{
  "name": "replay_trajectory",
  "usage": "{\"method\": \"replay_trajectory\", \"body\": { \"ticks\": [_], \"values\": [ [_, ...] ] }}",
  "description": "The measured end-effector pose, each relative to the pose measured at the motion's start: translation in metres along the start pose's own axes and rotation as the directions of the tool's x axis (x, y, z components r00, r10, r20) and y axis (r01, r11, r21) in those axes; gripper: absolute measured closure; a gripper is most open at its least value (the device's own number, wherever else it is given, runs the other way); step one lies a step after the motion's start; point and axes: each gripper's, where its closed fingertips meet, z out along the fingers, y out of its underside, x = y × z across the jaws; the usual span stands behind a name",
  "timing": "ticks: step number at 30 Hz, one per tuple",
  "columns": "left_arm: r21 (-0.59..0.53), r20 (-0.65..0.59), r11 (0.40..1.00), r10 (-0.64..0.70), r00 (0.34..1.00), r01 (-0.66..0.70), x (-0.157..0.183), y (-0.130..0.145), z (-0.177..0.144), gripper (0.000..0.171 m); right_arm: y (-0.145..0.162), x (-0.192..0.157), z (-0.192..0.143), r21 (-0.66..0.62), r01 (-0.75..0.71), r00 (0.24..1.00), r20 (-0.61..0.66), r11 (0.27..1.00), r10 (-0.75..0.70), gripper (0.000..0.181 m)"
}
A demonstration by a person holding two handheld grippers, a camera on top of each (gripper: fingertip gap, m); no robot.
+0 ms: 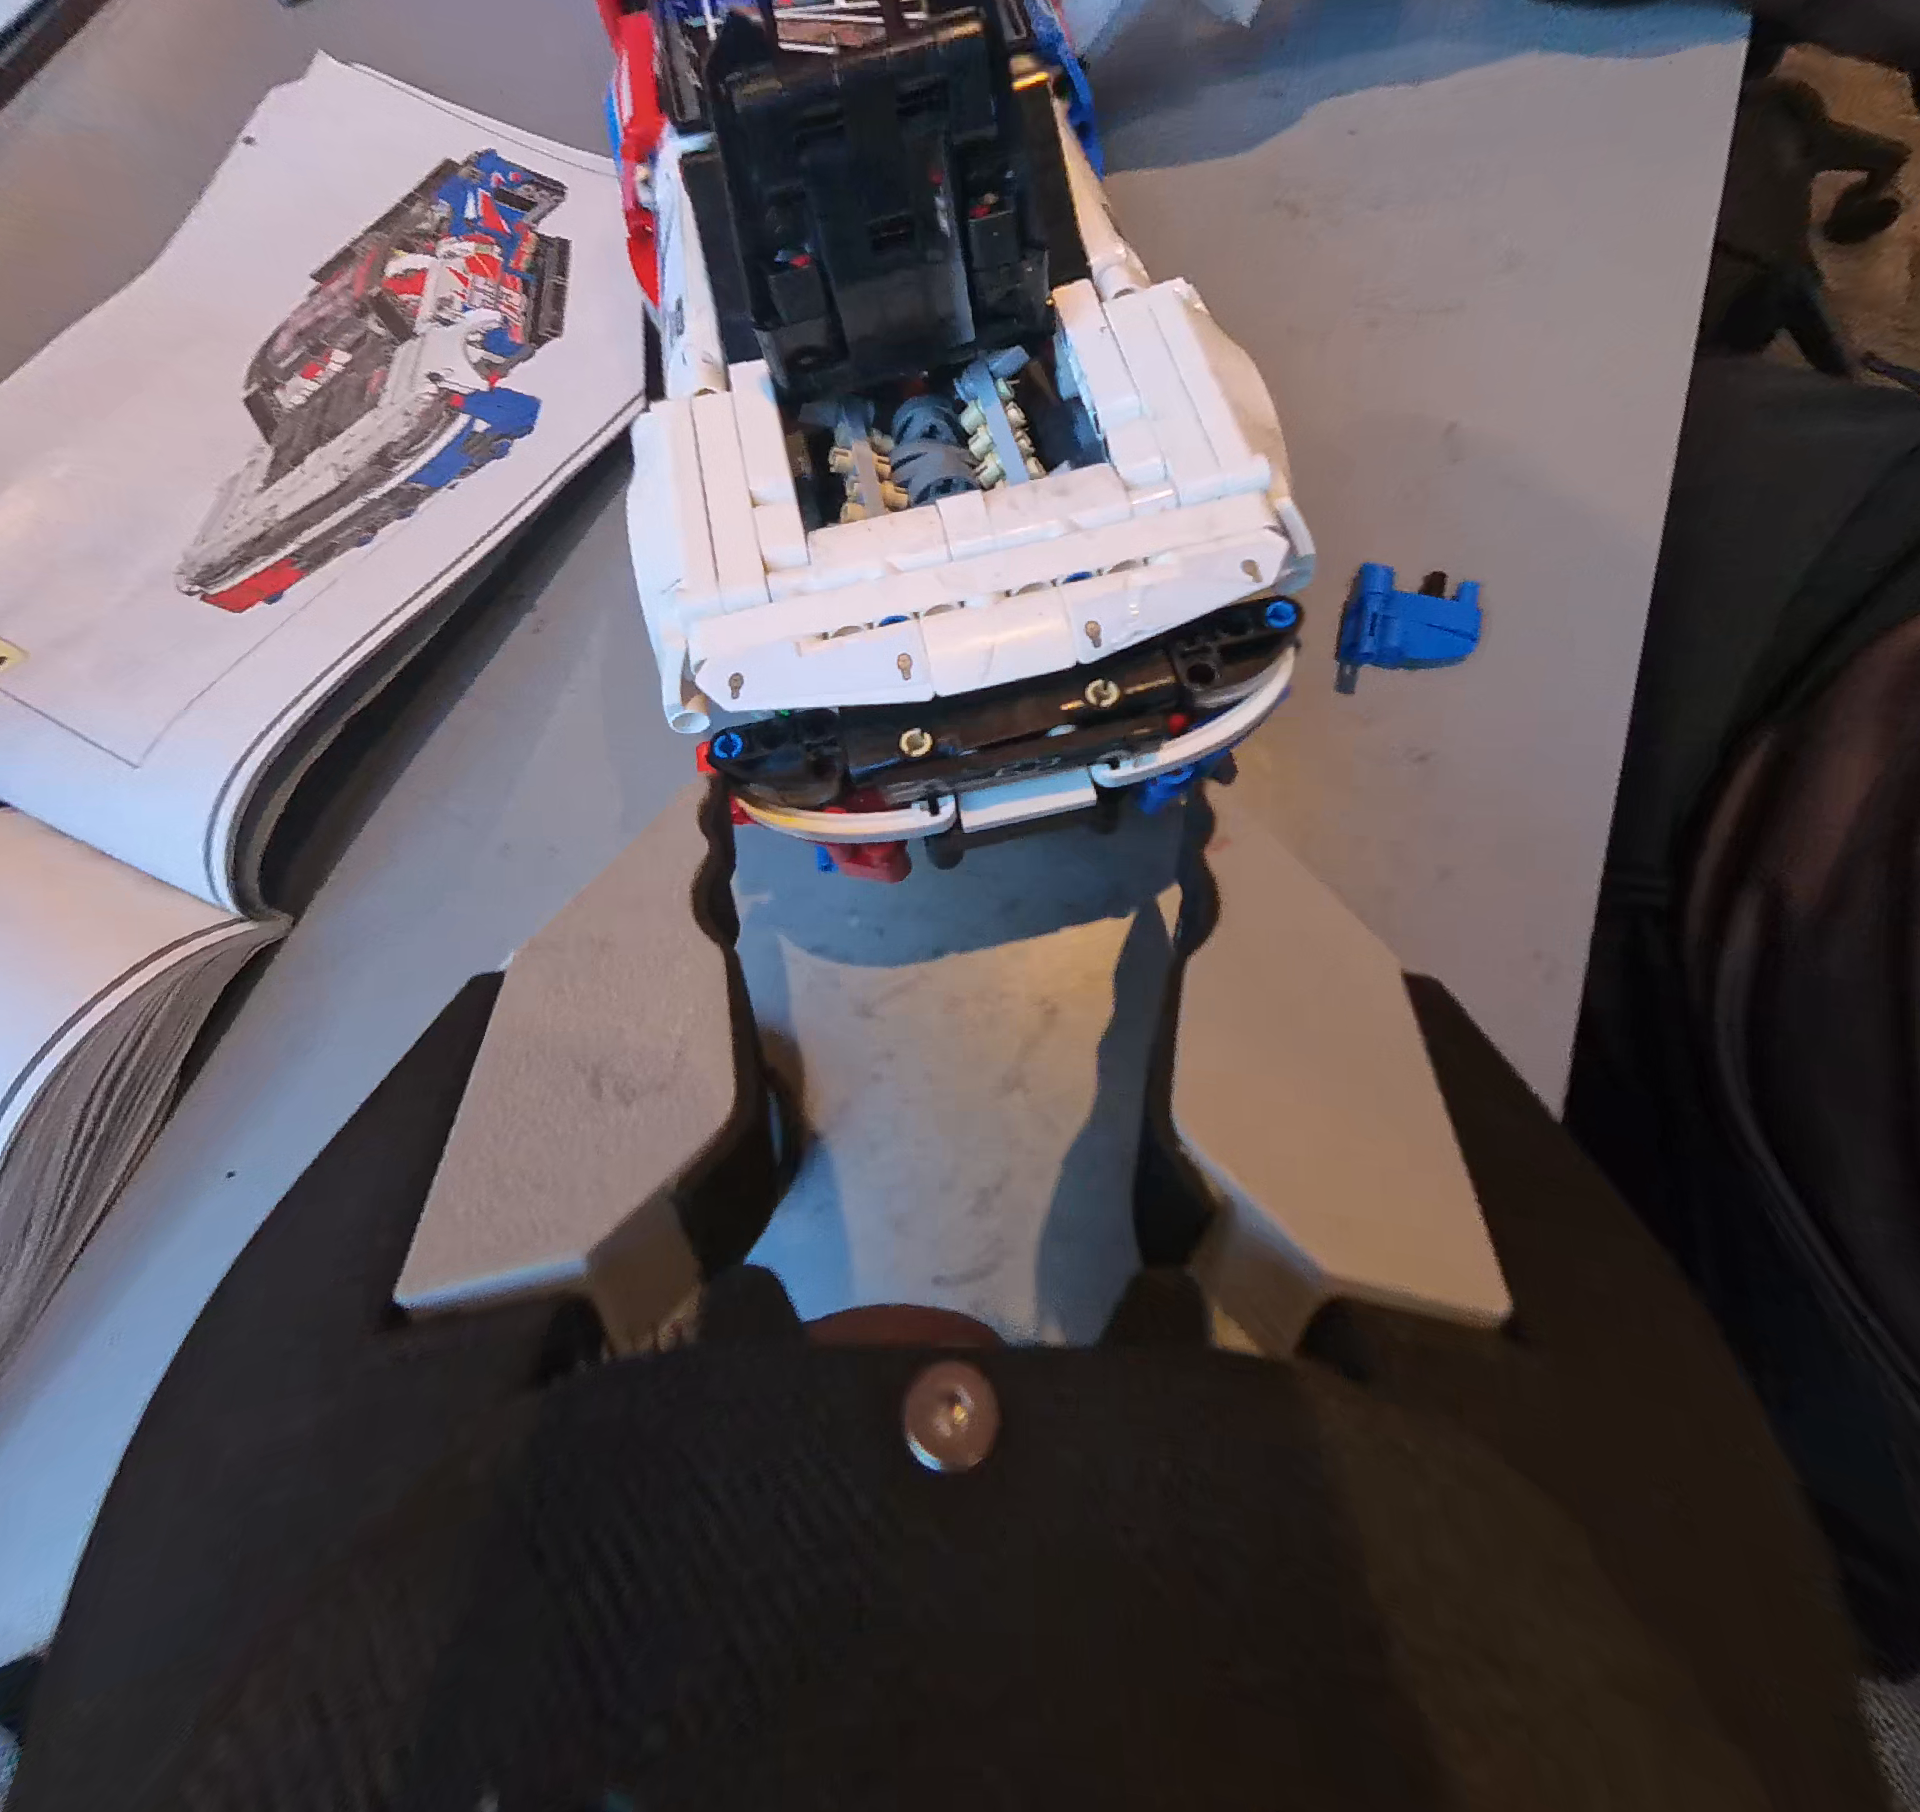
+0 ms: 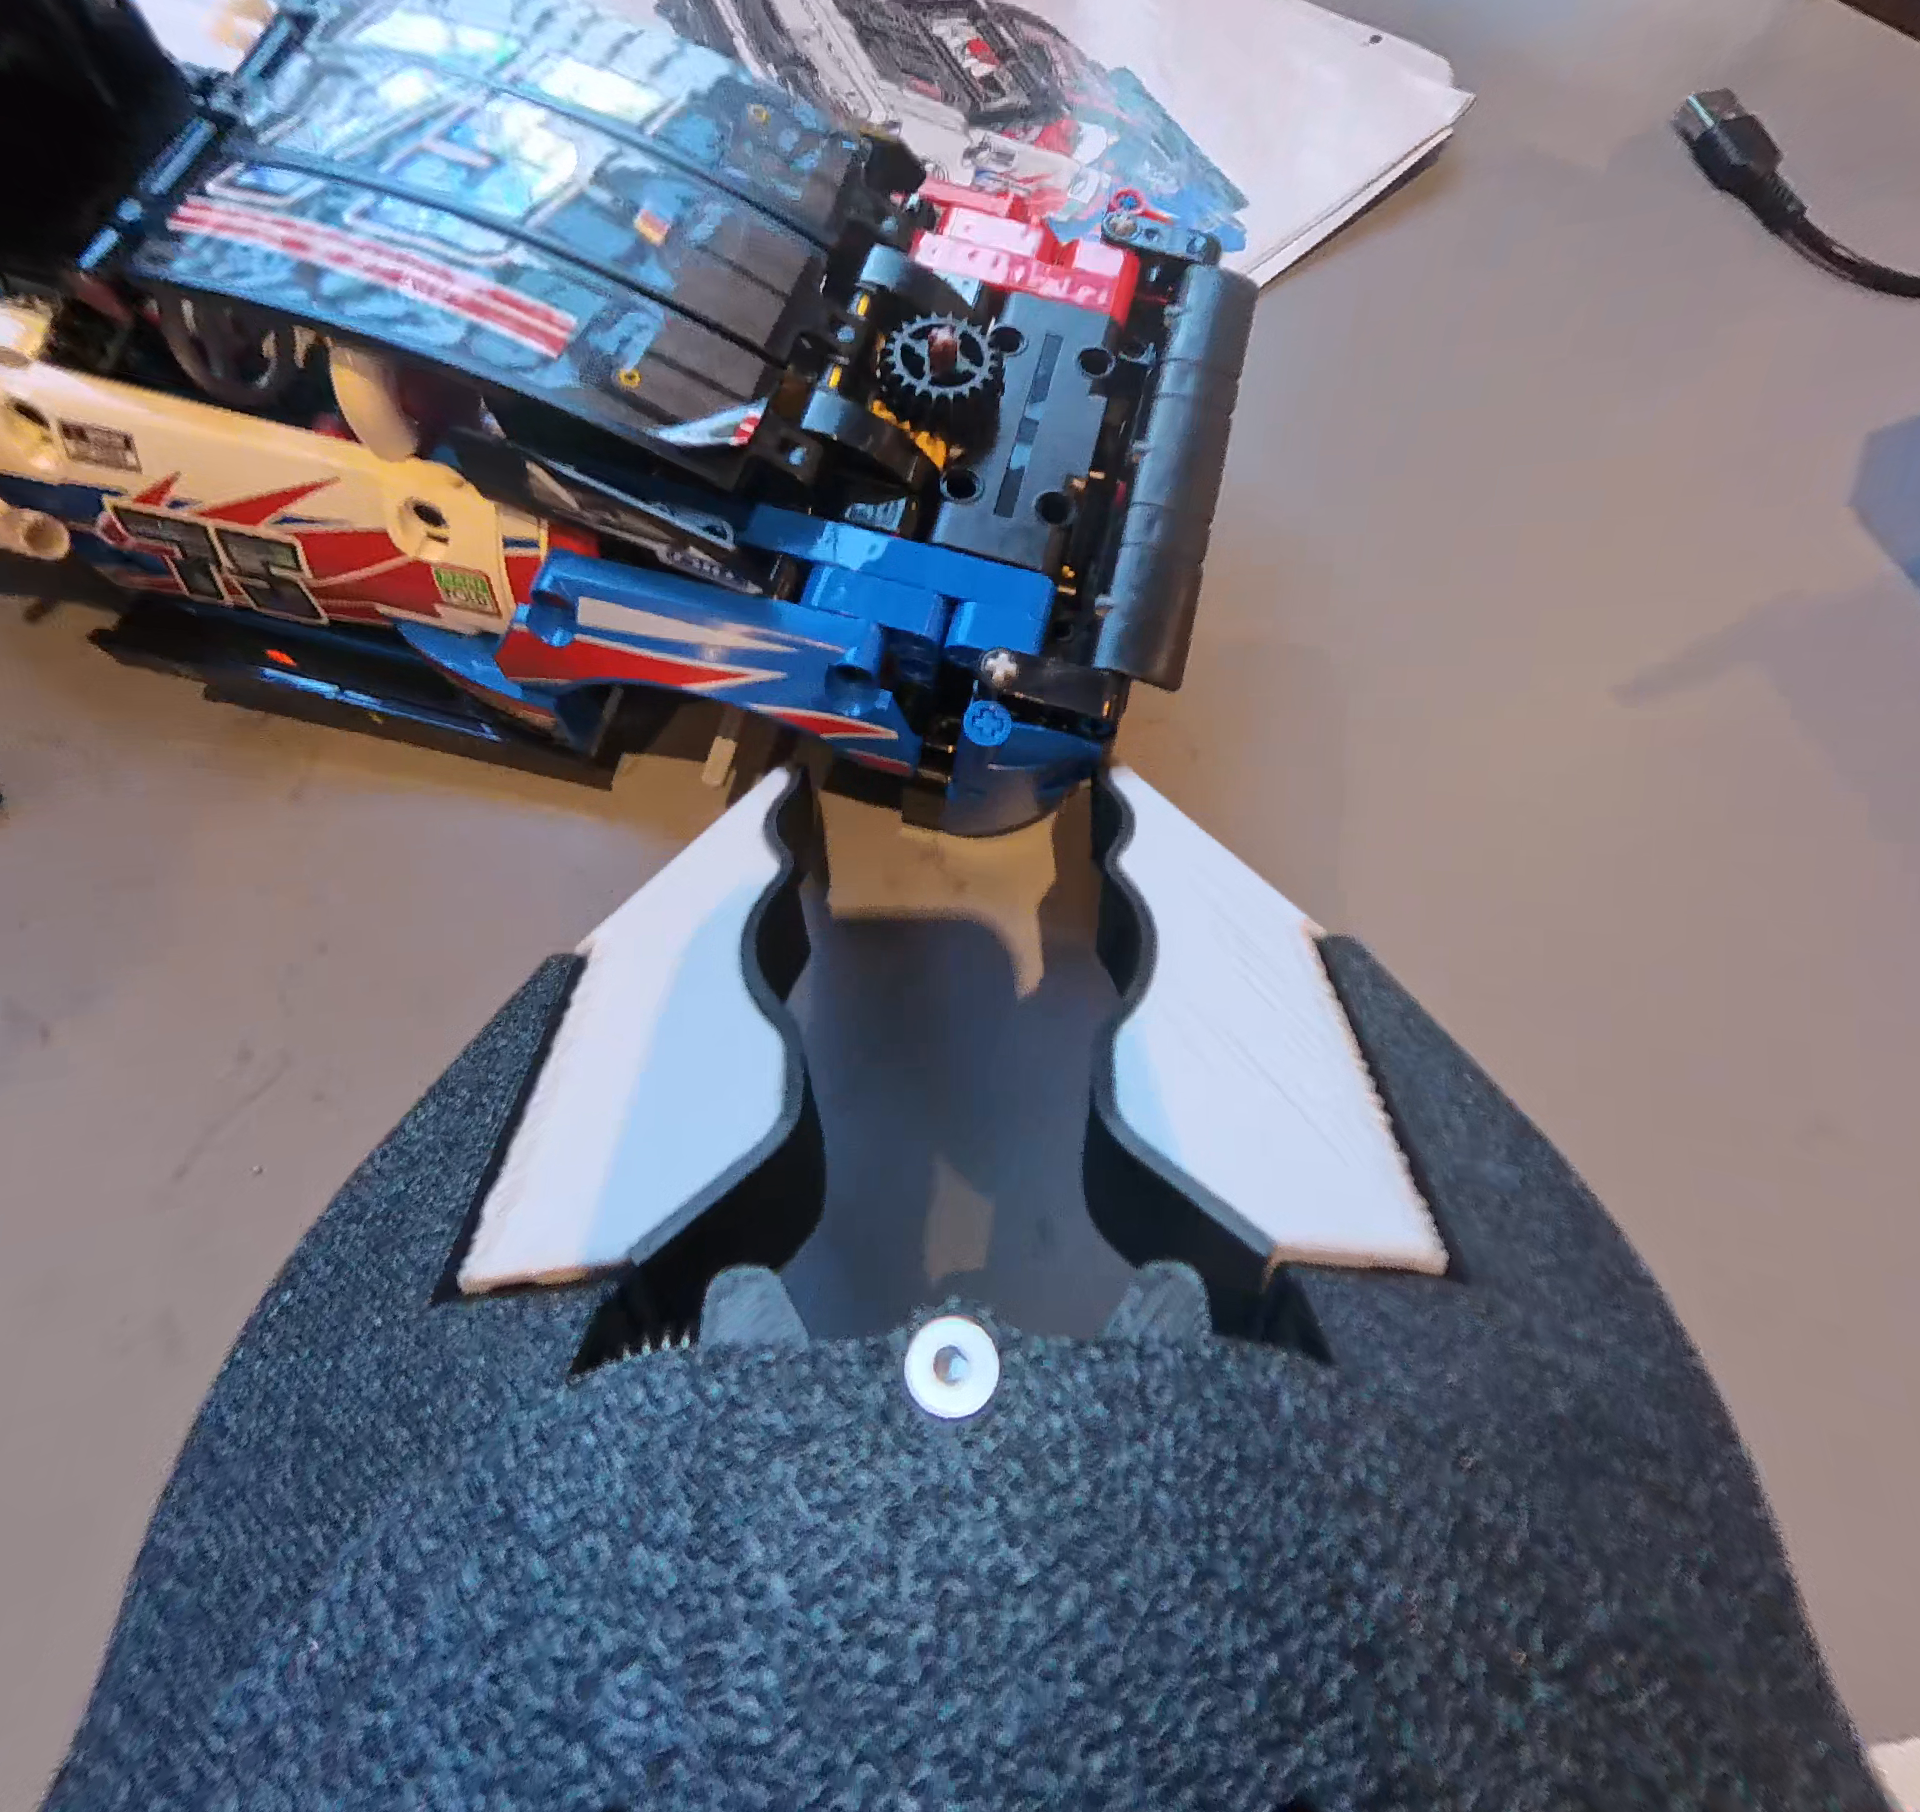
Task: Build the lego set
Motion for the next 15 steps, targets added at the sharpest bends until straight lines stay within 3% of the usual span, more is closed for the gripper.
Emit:
{"method": "replay_trajectory", "body": {
  "ticks": [4,6,8,11,13,15],
  "values": [
    [0.053,-0.022,0.997,-0.057,0.998,0.058,-0.012,-0.002,-0.009,0.089,-0.001,-0.002,-0.008,0.035,0.007,1.0,0.004,0.999,-0.007,0.128],
    [0.072,-0.07,0.991,-0.104,0.992,0.109,-0.016,-0.002,-0.009,0.079,-0.002,-0.003,-0.011,0.05,-0.007,1.0,0.024,0.999,0.006,0.126],
    [0.027,-0.132,0.988,-0.15,0.98,0.155,-0.013,0.005,-0.002,0.07,-0.002,-0.002,-0.01,0.053,-0.033,0.999,0.041,0.998,0.03,0.125],
    [-0.019,-0.151,0.991,-0.133,0.979,0.132,-0.005,0.011,0.011,0.073,-0.006,-0.006,-0.008,0.059,-0.07,0.995,0.081,0.996,0.065,0.121],
    [-0.041,-0.137,0.995,-0.096,0.986,0.091,-0.002,0.012,0.016,0.074,-0.003,0.003,-0.01,0.052,-0.05,0.999,-0.014,0.997,0.051,0.129],
    [-0.059,-0.126,0.996,-0.076,0.989,0.069,-0.002,0.014,0.017,0.072,-0.006,0.015,-0.025,0.091,0.01,0.976,-0.217,0.996,0.01,0.127]
  ]
}}
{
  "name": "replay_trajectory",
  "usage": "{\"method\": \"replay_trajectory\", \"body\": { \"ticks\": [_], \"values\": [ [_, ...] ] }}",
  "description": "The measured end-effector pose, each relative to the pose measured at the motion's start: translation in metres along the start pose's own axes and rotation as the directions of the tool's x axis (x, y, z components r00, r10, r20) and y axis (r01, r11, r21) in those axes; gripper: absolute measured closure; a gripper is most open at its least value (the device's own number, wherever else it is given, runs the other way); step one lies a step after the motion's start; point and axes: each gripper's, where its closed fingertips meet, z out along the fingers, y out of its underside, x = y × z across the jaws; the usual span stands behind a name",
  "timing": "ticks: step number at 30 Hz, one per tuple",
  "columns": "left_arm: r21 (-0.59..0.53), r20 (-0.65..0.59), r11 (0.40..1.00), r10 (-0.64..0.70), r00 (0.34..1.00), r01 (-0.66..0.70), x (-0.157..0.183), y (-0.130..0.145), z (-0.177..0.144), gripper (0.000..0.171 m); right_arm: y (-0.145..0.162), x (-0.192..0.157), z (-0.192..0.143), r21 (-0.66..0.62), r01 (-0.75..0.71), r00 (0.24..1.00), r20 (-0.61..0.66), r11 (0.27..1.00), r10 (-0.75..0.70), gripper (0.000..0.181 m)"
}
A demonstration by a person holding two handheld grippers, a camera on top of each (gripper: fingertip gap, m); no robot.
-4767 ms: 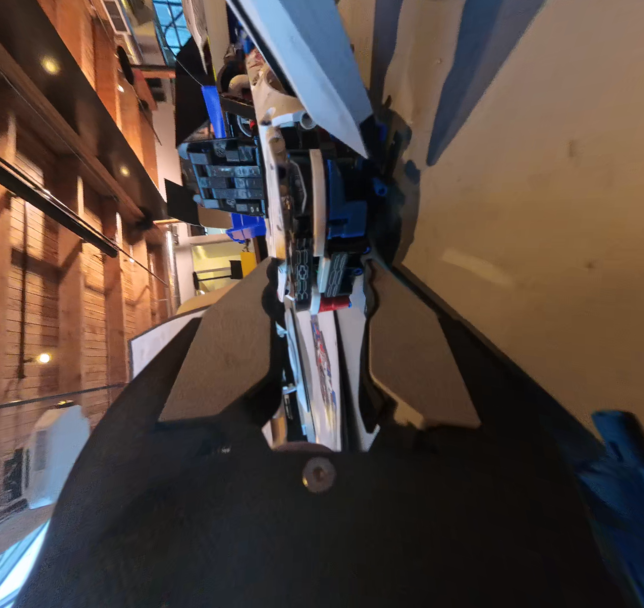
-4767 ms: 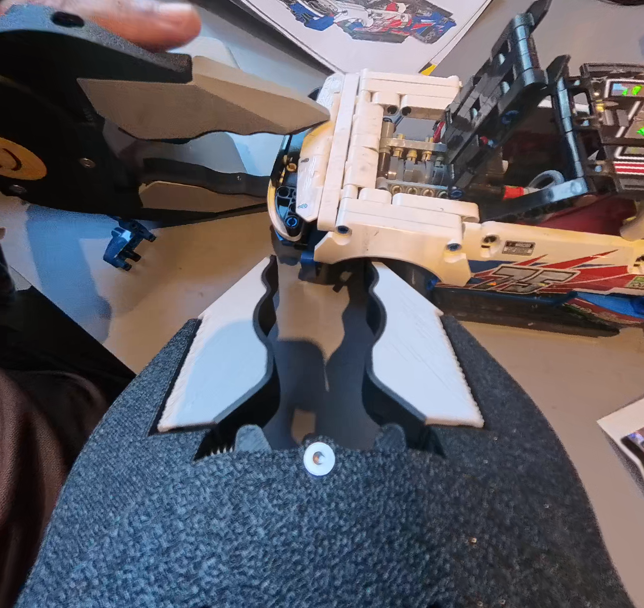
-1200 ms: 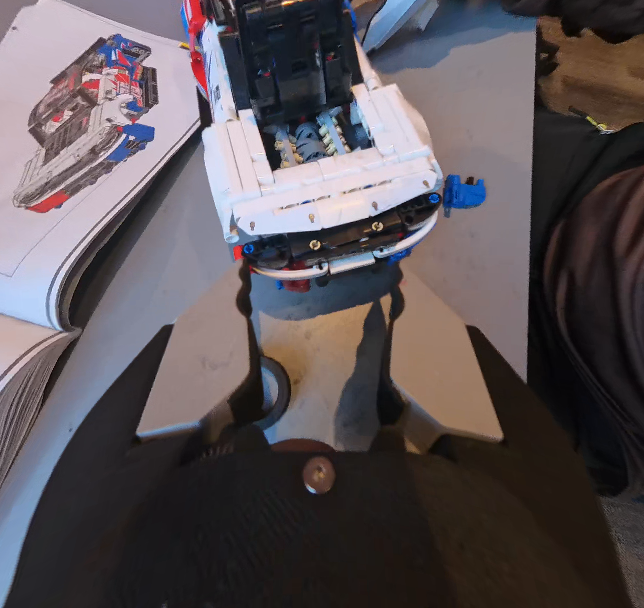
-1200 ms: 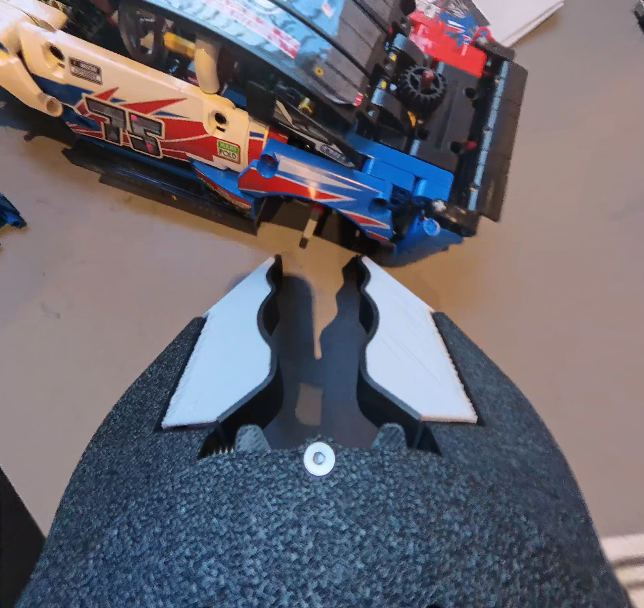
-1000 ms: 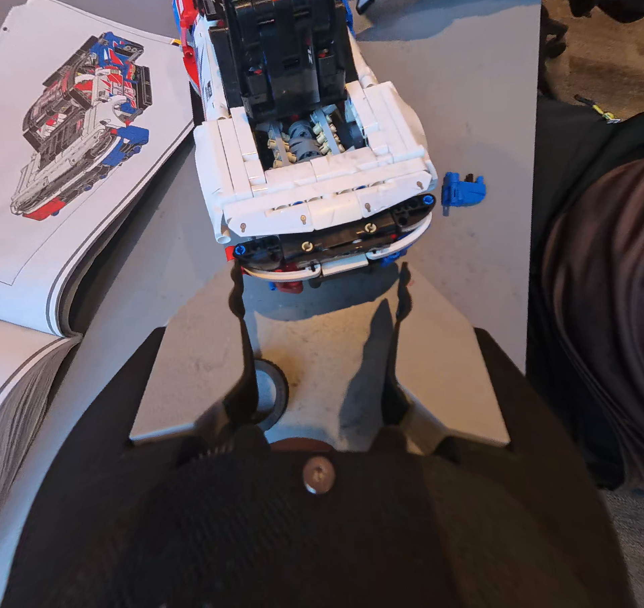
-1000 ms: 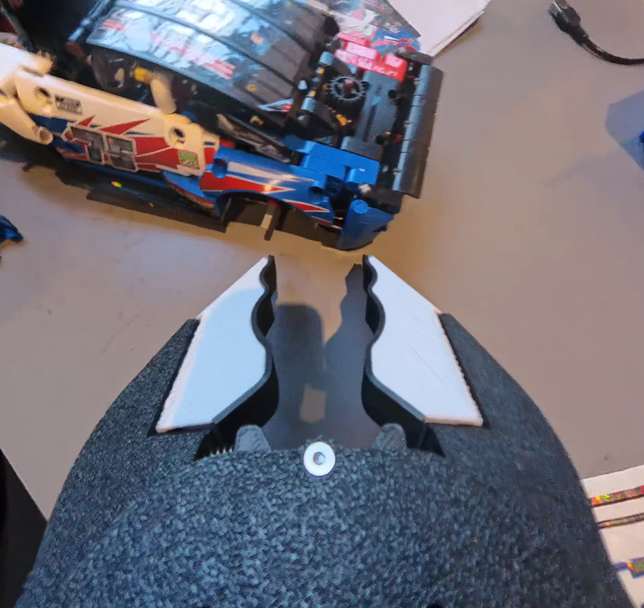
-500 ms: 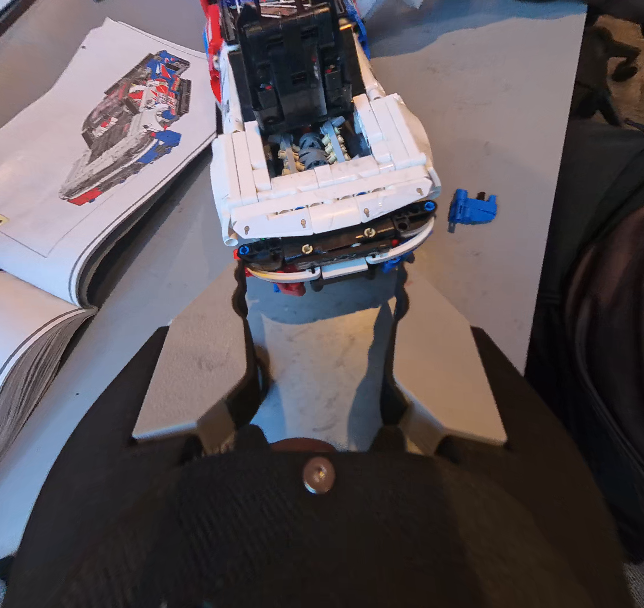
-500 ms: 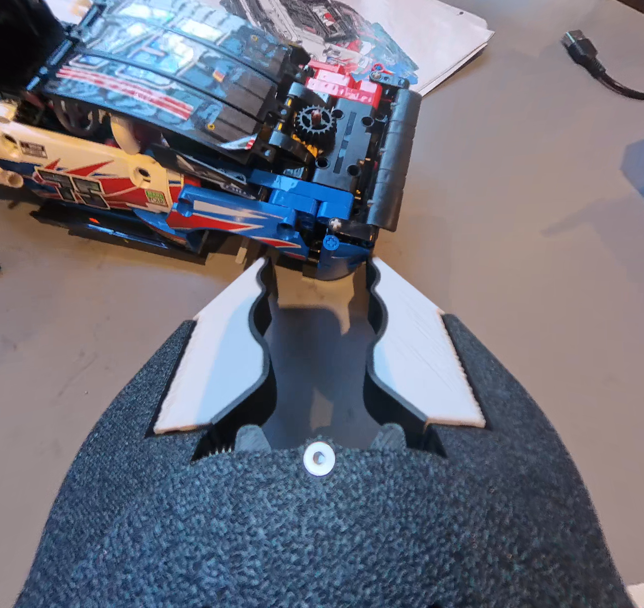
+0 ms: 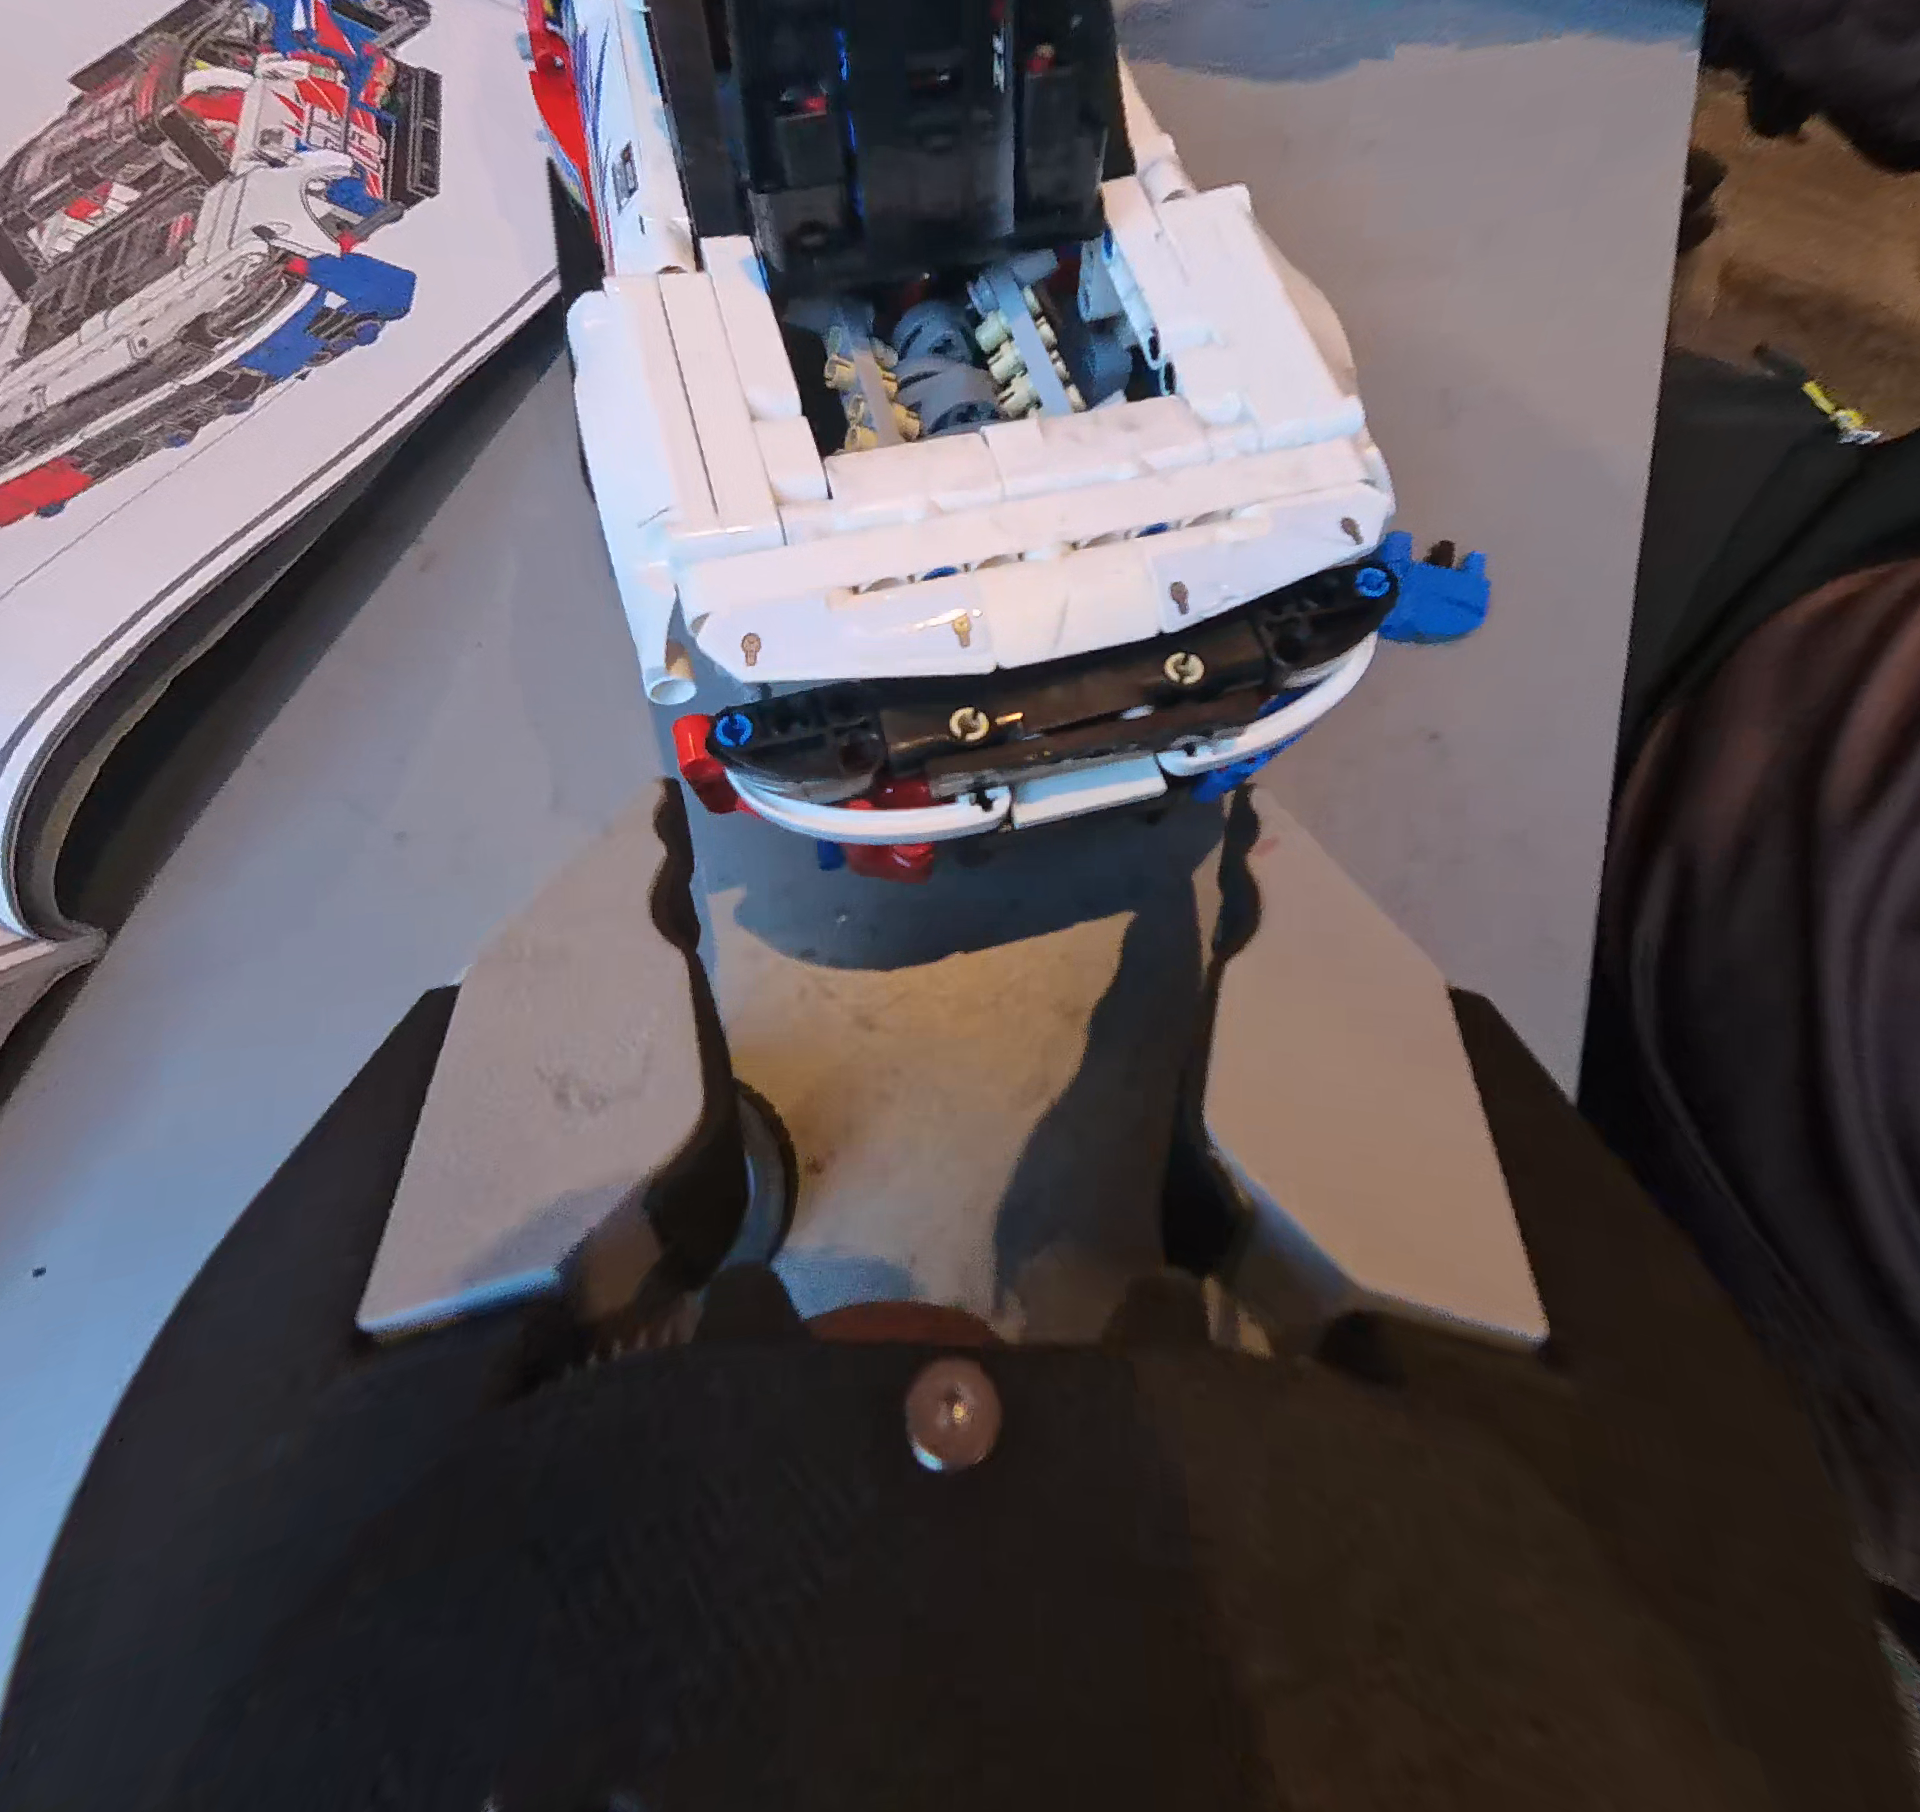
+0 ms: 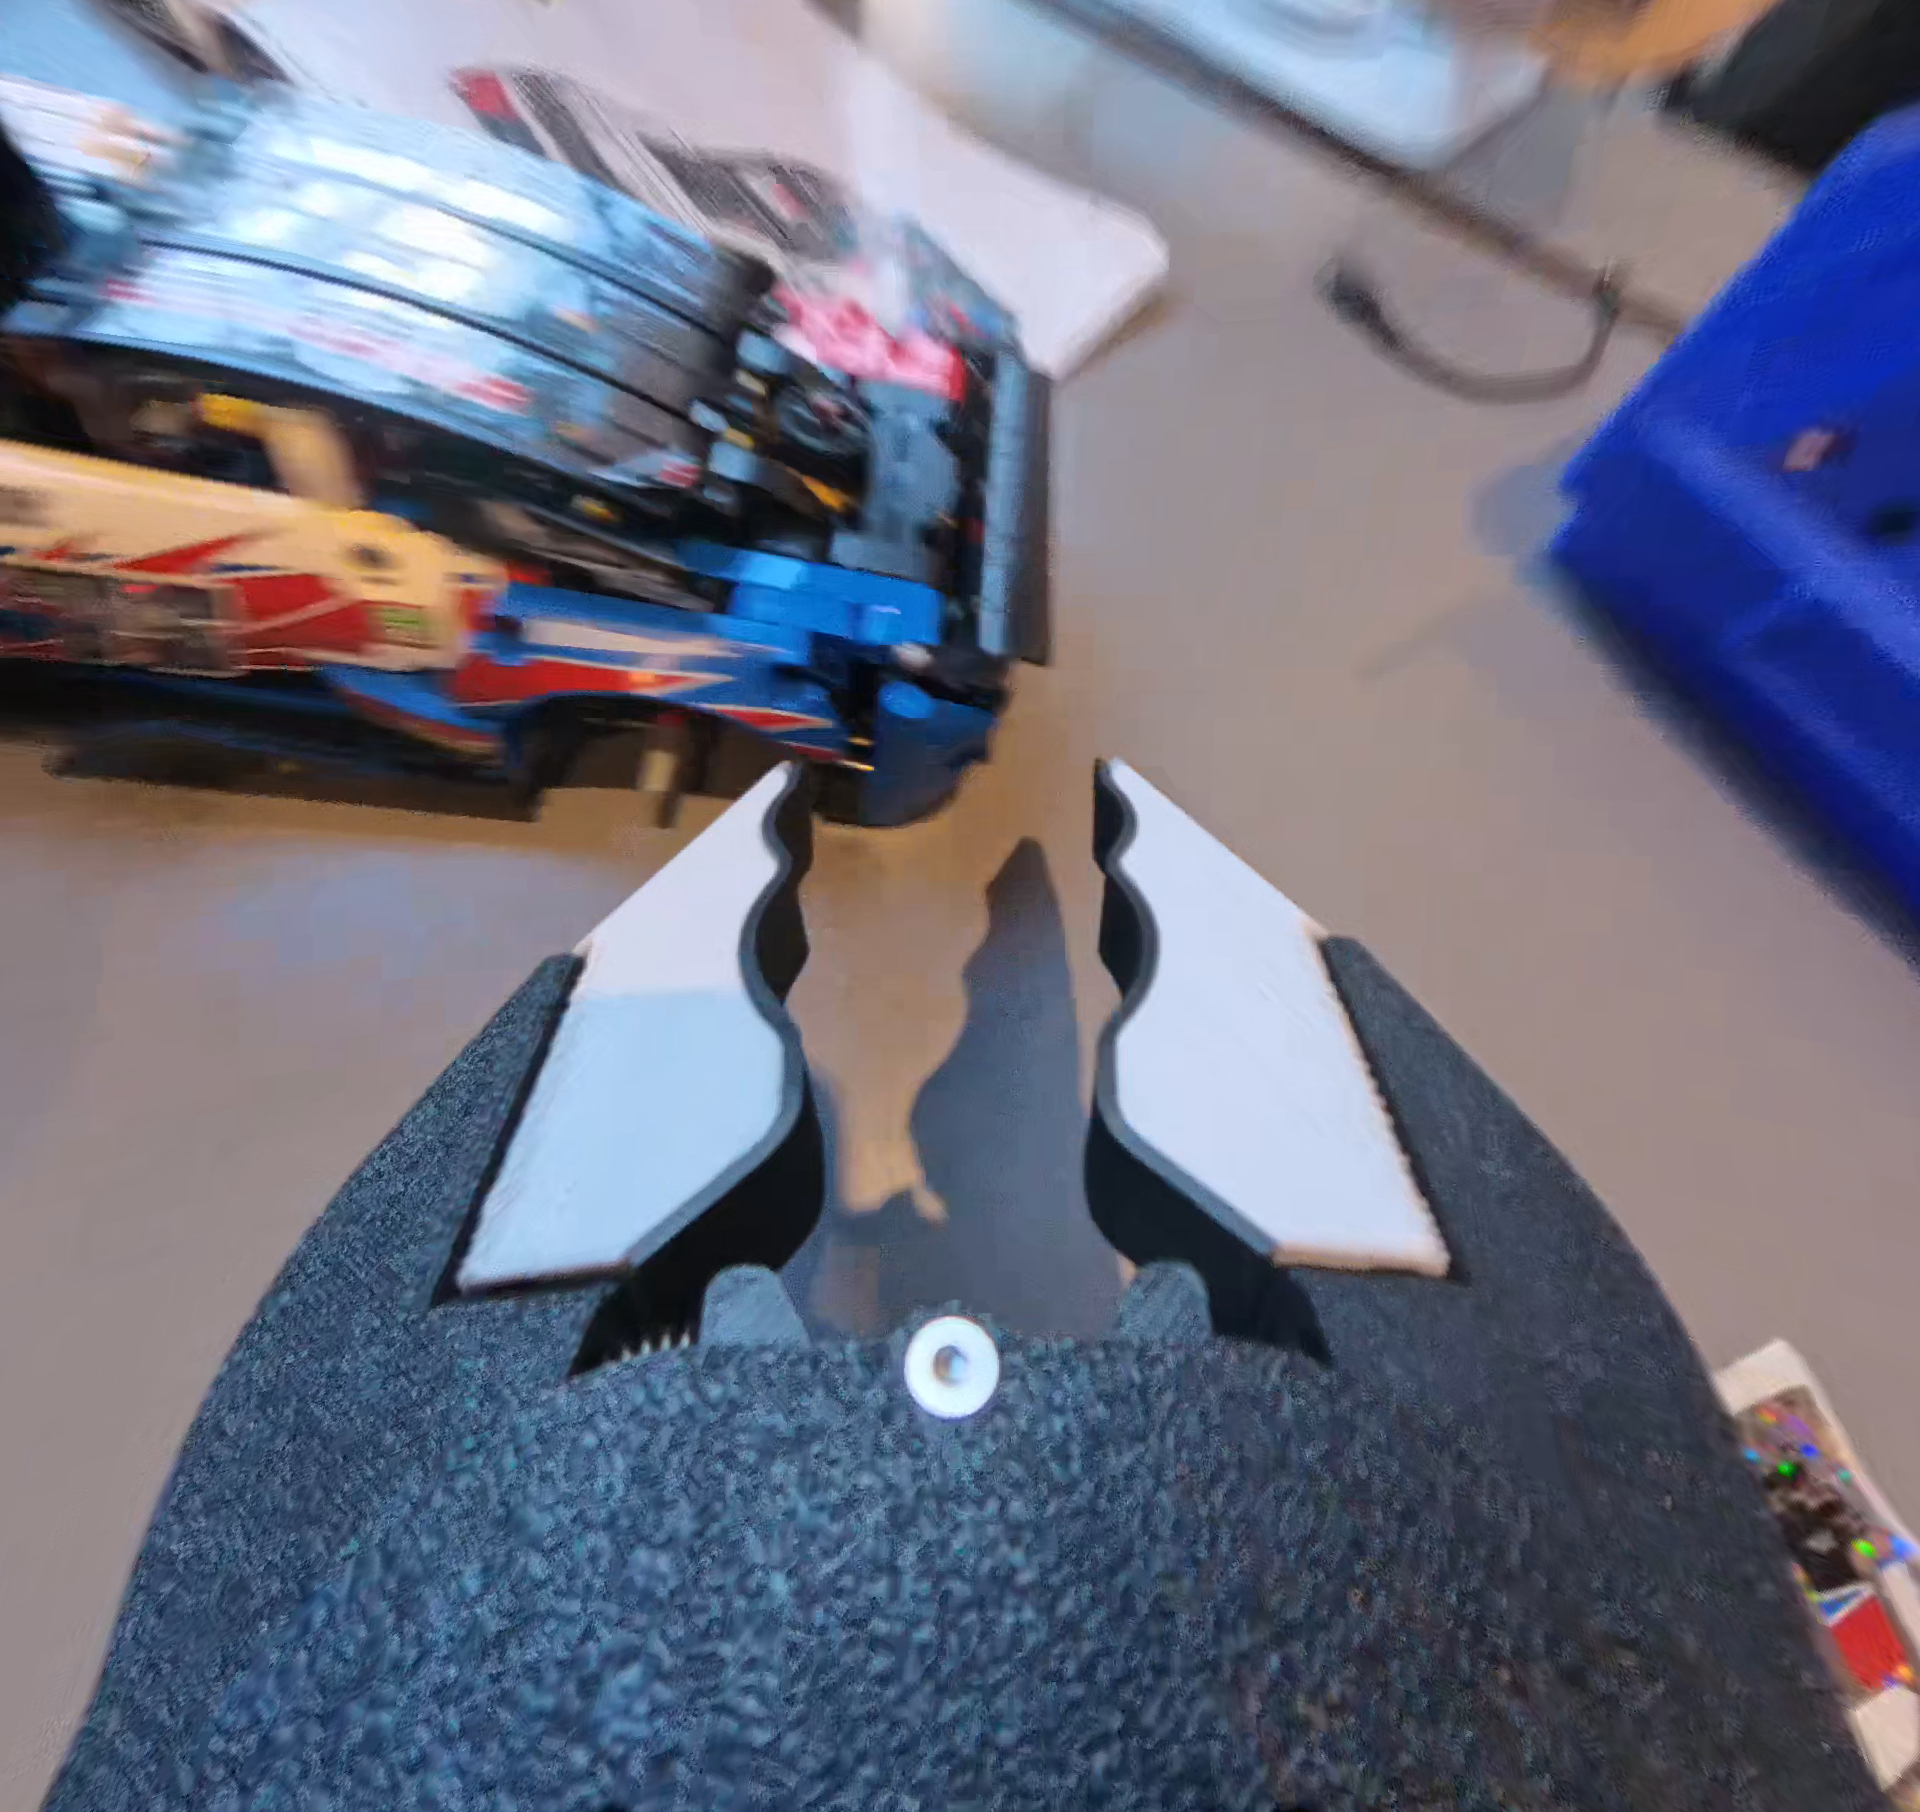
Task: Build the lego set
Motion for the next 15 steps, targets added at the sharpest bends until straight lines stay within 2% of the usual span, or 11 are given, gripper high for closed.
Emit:
{"method": "replay_trajectory", "body": {
  "ticks": [3,6,7,11,15],
  "values": [
    [0.003,-0.015,1.0,-0.012,1.0,0.012,-0.001,0.001,0.001,0.071,-0.023,-0.052,-0.022,0.094,0.243,0.97,-0.029,0.965,-0.242,0.125],
    [0.014,-0.069,0.999,-0.039,0.997,0.04,0.002,0.002,0.005,0.073,-0.031,-0.127,-0.022,0.092,0.388,0.915,0.082,0.917,-0.395,0.125],
    [0.017,-0.077,0.999,-0.045,0.996,0.047,0.002,0.002,0.005,0.073,-0.035,-0.143,-0.019,0.095,0.437,0.893,0.077,0.894,-0.444,0.126],
    [0.001,-0.077,0.999,-0.049,0.996,0.049,0.002,0.003,0.005,0.073,-0.052,-0.17,0.003,0.07,0.622,0.783,-0.065,0.78,-0.618,0.117],
    [-0.033,-0.058,0.999,-0.029,0.998,0.028,-0.002,0.01,0.005,0.081,-0.056,-0.188,0.021,0.071,0.681,0.732,-0.071,0.729,-0.677,0.121]
  ]
}}
